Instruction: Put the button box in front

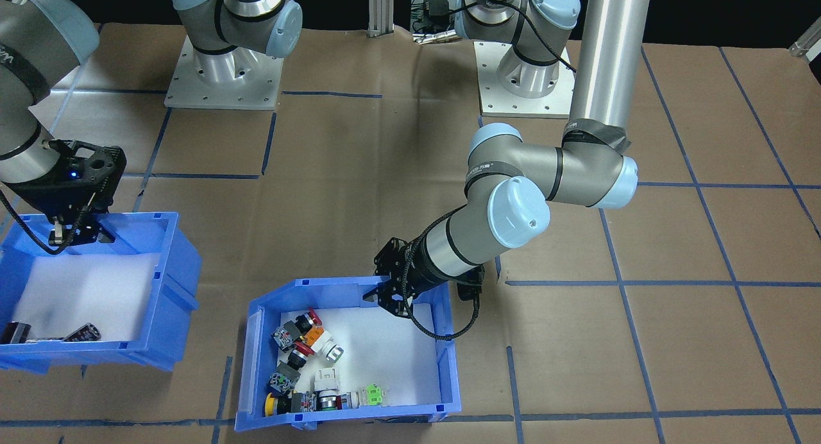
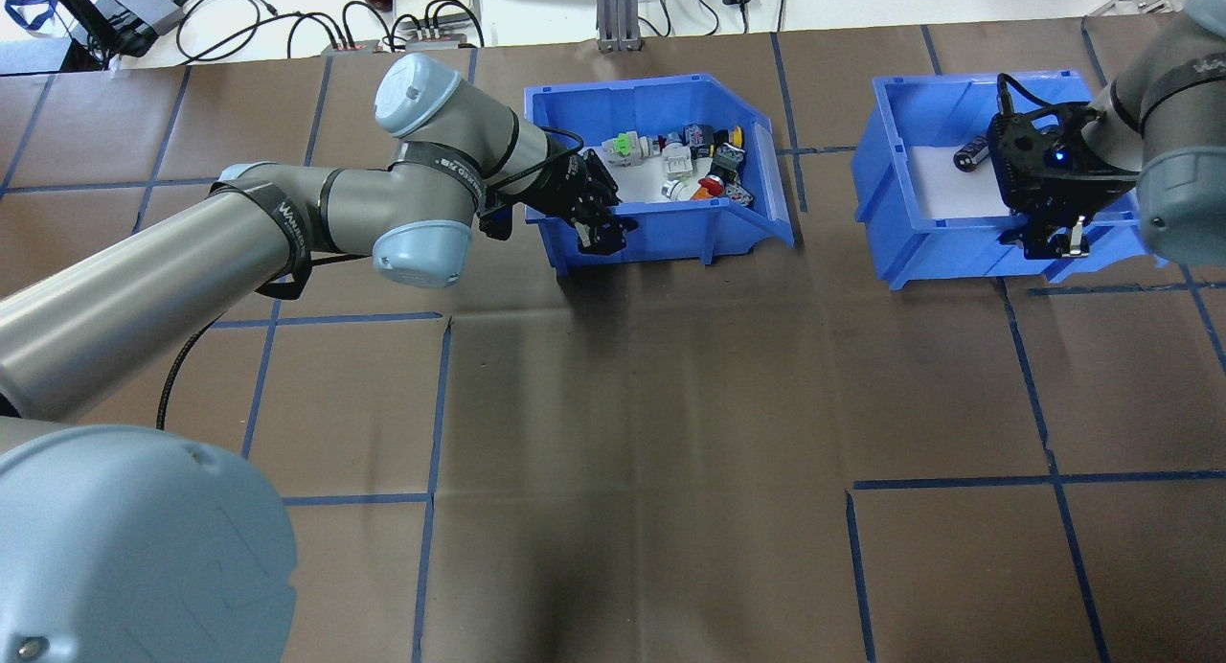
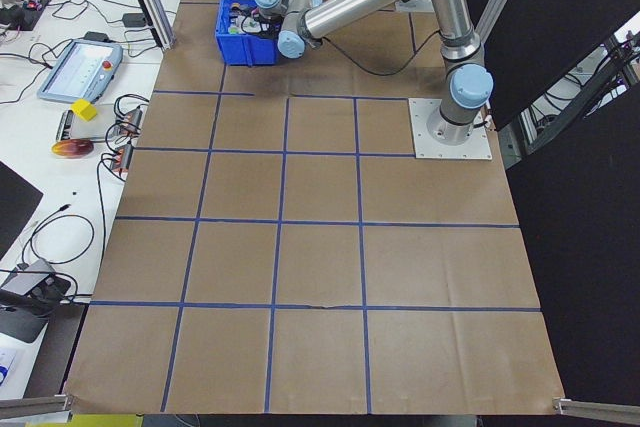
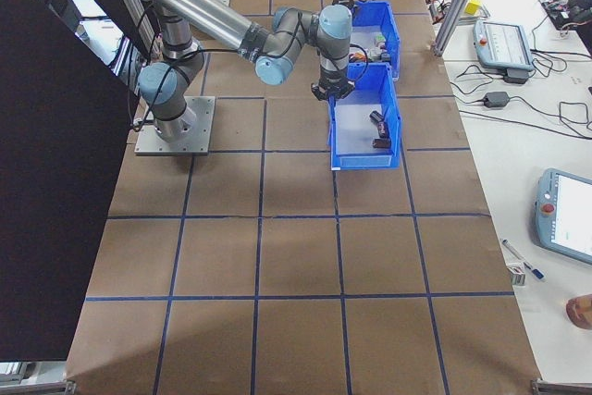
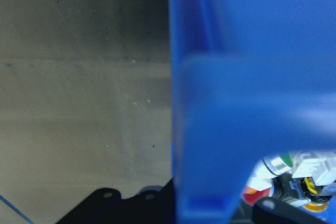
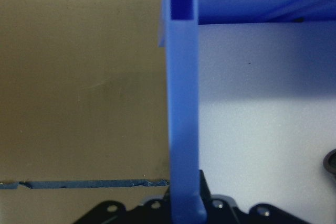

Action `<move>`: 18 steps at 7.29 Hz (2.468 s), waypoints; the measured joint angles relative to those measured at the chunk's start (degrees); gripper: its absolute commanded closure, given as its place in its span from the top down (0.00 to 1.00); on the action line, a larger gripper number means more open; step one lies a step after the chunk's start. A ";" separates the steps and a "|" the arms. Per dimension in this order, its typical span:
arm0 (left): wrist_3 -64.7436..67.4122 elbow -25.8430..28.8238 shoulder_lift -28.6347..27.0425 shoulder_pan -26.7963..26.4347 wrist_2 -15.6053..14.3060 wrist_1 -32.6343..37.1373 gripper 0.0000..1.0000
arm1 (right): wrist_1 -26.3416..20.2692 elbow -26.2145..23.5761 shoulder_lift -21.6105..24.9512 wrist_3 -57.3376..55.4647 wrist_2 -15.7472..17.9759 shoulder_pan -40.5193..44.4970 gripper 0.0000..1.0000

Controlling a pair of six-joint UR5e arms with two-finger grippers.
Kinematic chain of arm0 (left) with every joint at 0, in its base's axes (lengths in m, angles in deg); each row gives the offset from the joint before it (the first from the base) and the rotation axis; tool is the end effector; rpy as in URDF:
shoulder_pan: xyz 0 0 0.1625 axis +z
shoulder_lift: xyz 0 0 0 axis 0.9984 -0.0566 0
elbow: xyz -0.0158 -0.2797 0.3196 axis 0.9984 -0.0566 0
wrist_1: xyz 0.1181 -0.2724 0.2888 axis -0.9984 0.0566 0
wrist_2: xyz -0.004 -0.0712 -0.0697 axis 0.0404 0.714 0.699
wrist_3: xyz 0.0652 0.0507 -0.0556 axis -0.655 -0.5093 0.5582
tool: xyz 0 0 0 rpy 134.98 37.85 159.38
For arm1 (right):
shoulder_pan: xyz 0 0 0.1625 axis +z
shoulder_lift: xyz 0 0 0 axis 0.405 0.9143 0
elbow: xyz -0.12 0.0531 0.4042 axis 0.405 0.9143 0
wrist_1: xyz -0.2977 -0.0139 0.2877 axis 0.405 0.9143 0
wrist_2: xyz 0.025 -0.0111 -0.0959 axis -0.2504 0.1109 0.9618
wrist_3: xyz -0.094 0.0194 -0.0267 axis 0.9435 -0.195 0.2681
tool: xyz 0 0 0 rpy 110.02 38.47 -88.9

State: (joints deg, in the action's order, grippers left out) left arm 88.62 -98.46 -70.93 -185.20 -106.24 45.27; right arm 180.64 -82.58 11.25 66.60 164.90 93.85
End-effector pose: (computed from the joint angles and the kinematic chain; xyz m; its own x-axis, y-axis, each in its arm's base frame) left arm -0.2820 -0.6016 0.2331 0.0477 -0.9984 0.0293 -0.8070 -0.0212 0.5901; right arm -0.0452 -0.5298 0.3307 0.0022 -0.9971 0.0760 -0.9994 -0.0048 -0.0340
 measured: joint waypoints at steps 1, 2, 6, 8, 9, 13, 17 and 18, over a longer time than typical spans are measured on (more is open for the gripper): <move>-0.22 -0.12 0.04 -0.18 -0.02 0.13 0.97 | 0.02 0.00 0.02 -0.01 0.00 0.00 0.06; -1.29 -0.26 0.11 -0.29 -0.19 0.32 0.98 | 0.01 0.00 0.04 -0.01 0.00 0.00 0.06; -4.64 -0.17 4.46 -0.46 -0.93 4.73 0.98 | -0.09 -0.02 0.06 -0.12 0.00 0.00 0.06; -7.92 0.55 12.28 -0.45 -3.50 14.13 0.98 | -0.30 -0.42 0.27 -0.21 0.18 0.03 0.06; -12.76 0.64 16.67 -0.36 -6.71 20.07 0.98 | -0.31 -1.51 0.91 -0.14 0.43 0.06 0.07; -42.56 -0.33 34.01 0.66 -22.50 44.24 0.98 | -0.49 -11.53 9.08 0.35 3.05 0.16 0.07; -86.49 -8.24 47.35 1.02 -27.55 48.27 0.98 | -7.35 -16.17 16.16 0.27 3.40 0.70 0.07; -94.73 -9.68 49.19 1.67 -30.92 48.30 0.99 | -8.08 -17.01 17.26 -0.05 3.43 1.61 0.07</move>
State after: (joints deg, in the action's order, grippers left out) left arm -6.11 -108.13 -21.74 -183.53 -137.15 93.57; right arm 172.56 -99.58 28.51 66.55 168.34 95.46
